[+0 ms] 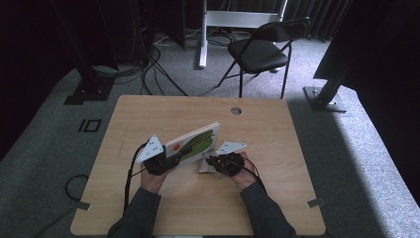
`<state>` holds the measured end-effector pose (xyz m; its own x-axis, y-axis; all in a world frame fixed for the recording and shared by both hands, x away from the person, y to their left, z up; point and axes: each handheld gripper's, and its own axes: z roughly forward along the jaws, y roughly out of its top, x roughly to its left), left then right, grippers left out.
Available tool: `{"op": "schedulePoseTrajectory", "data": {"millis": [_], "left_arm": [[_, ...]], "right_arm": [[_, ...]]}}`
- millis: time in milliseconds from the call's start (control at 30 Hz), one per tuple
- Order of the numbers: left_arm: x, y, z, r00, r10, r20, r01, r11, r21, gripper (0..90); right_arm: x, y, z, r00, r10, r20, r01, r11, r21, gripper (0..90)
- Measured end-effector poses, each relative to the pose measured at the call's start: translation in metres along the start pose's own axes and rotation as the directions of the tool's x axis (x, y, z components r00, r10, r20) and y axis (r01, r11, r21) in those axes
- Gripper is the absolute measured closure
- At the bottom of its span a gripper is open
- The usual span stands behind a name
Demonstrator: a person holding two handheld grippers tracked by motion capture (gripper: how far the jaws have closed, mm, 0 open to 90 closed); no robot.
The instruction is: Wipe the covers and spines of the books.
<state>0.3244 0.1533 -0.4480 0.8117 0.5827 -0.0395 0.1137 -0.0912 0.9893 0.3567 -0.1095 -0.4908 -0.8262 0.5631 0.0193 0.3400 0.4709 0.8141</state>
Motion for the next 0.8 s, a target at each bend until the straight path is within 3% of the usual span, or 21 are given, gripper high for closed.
{"op": "schedulePoseTrajectory", "data": {"millis": [800], "left_arm": [[0.003, 0.0, -0.009, 0.9997, -0.004, -0.024, 0.004, 0.9999, -0.014, 78.1]], "right_arm": [[-0.017, -0.003, -0.012, 0.996, 0.064, 0.062, -0.064, 0.998, -0.005, 84.7]]}}
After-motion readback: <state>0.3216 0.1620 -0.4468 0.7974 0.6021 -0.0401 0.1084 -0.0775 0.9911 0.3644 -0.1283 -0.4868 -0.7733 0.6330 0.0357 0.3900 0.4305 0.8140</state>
